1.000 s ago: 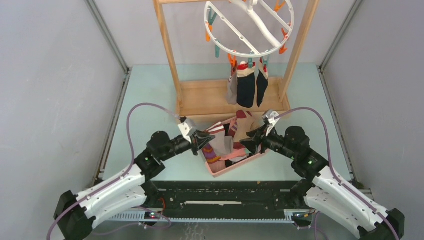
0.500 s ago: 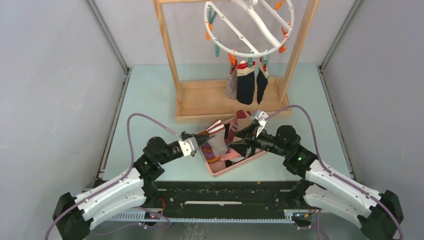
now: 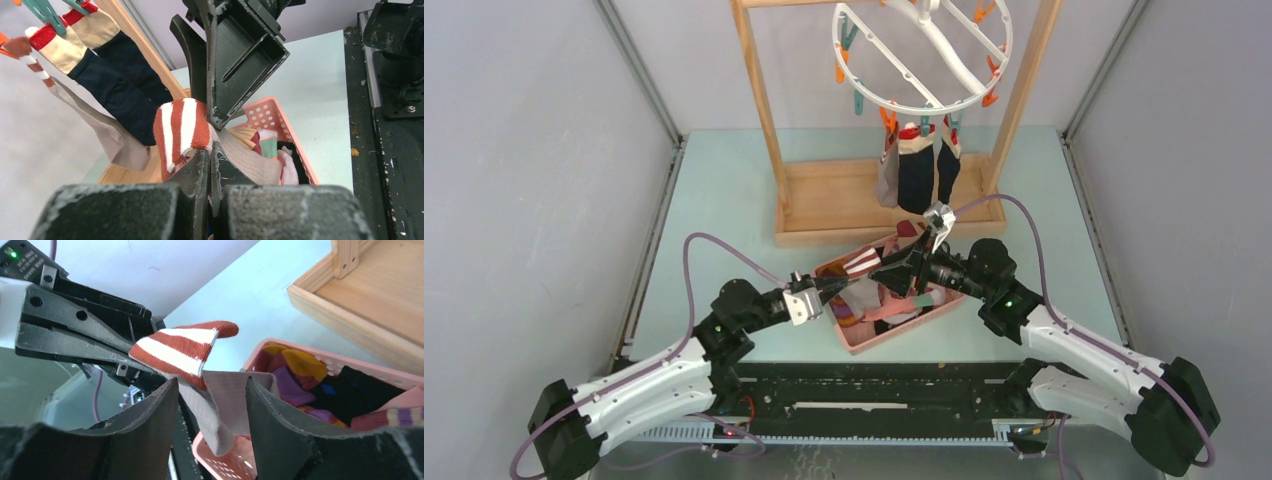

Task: Clip the socks to the hanger
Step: Pick up the sock from the bin.

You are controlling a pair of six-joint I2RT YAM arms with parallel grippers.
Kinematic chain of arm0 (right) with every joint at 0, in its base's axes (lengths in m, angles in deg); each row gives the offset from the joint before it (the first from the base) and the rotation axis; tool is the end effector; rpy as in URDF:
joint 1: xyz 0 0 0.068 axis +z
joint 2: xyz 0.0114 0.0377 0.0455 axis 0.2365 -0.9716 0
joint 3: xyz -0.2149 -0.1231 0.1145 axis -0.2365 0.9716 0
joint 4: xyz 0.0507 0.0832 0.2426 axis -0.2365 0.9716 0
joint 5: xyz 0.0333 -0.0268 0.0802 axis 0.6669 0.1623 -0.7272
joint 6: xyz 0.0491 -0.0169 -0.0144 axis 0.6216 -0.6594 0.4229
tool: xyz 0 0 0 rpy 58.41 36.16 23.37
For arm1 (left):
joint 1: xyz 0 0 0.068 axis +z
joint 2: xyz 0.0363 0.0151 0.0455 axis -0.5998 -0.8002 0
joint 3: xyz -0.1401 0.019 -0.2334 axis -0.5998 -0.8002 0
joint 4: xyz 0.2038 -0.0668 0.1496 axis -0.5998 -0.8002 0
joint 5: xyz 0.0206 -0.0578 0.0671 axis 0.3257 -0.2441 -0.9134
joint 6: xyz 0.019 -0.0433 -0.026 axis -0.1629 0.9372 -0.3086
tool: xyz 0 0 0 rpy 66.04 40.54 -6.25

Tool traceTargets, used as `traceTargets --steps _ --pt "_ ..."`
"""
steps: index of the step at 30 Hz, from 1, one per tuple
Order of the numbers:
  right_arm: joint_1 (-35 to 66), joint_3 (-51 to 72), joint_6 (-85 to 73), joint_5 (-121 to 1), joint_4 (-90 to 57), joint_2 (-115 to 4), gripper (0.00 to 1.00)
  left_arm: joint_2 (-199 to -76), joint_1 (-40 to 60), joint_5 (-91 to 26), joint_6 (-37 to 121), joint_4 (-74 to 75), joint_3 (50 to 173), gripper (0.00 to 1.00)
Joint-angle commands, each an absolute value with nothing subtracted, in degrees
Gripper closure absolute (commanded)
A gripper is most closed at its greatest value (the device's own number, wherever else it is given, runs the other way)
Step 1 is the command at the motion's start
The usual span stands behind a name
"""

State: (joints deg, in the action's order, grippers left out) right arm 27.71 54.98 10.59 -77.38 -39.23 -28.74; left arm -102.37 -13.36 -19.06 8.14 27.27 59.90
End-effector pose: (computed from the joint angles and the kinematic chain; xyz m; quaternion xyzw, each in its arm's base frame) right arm 0.1558 0.1578 0.2842 -0.2614 0.6638 0.4982 0.4927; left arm 0.1020 -0.1431 0.2737 0.4939 0.4299 -0.2969 0.6951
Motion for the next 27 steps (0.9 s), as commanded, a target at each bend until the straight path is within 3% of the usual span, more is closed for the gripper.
traceTargets --steps 1,13,21,24,26,27 --pt "28.3 52.3 19.2 -79.3 -43.6 -30.0 0.41 -102.6 -14.0 -18.7 6.7 30.1 58.5 1.0" --pt "29.6 51.1 21.9 -81.0 -47.6 -31.0 0.5 -103.7 -14.3 -17.9 7.5 30.1 58.0 1.0" --pt "29.8 49.9 21.4 -80.7 -45.5 -32.3 0.68 -104.3 -14.9 -16.9 8.7 30.2 57.7 1.0" --pt "29.8 49.9 20.4 -80.4 -44.9 -31.7 0.83 -105.1 -15.0 -16.3 10.1 30.3 57.6 0.99" --pt "29.8 49.9 18.9 -80.5 -43.9 -31.1 0.93 -105.5 -15.0 -16.4 11.6 30.5 57.4 0.95" --pt "29.8 49.9 18.0 -80.6 -43.1 -30.7 0.95 -105.5 -15.1 -16.9 13.0 30.8 57.3 0.89"
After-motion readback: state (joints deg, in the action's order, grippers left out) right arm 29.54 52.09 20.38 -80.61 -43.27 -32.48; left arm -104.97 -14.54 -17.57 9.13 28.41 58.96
